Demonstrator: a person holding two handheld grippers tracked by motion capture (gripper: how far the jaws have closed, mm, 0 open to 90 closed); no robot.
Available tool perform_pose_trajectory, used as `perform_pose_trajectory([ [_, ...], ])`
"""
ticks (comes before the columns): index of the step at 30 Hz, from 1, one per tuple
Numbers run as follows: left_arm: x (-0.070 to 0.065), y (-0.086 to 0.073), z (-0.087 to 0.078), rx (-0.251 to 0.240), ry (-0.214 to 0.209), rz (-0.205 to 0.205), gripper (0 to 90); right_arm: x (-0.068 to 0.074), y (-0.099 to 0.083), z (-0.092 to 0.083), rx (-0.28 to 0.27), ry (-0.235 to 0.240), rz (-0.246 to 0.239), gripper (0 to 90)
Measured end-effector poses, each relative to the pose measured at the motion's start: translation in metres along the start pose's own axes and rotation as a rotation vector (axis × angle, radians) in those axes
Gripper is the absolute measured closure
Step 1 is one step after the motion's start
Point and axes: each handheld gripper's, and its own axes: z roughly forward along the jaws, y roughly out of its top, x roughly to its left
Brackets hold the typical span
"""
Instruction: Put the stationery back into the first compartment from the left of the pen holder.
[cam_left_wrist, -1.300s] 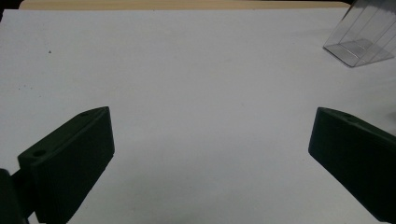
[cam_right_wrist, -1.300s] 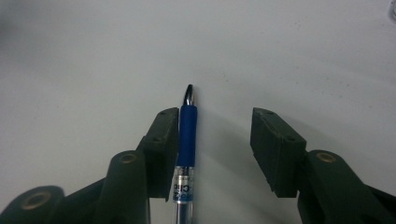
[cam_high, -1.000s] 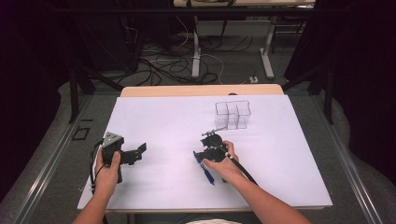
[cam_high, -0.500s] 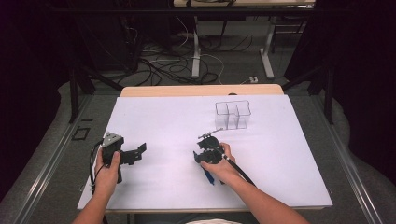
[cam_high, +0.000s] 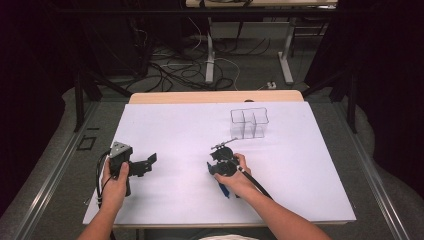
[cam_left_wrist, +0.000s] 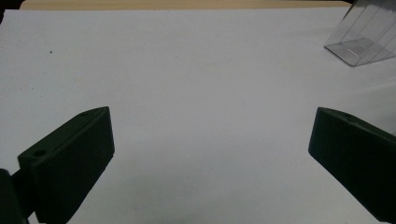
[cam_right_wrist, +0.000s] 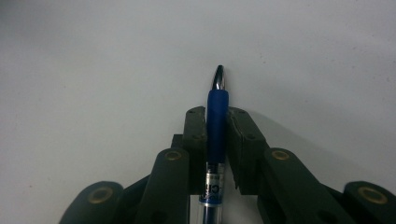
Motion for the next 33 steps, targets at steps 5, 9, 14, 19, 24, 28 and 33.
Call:
perform_pose_trajectory([
  [5,0.000,0.000,0.000,0.000,-0.002,0.001,0.2,0.000,0.000,0.000,-0.006,0.006,0.021,79.1],
  [9,0.000,0.000,0.000,-0.001,-0.002,0.001,0.2,-0.002,0.000,0.001,-0.017,0.012,0.007,79.5],
  [14,0.000,0.000,0.000,0.000,-0.001,0.001,0.2,-0.002,0.000,0.000,-0.007,0.017,0.006,80.0],
  [19,0.000,0.000,0.000,0.000,-0.001,0.000,0.2,-0.004,0.003,-0.006,0.053,0.020,-0.016,80.2],
  [24,0.000,0.000,0.000,-0.001,-0.002,-0.001,0.2,-0.005,0.004,-0.007,-0.015,0.048,0.020,80.3],
  [28,0.000,0.000,0.000,-0.001,-0.003,-0.001,0.2,-0.007,0.005,-0.012,-0.027,0.063,0.028,80.3],
  [33,0.000,0.000,0.000,-0.007,-0.006,-0.001,0.2,-0.007,0.007,-0.017,-0.057,0.065,0.032,80.4],
])
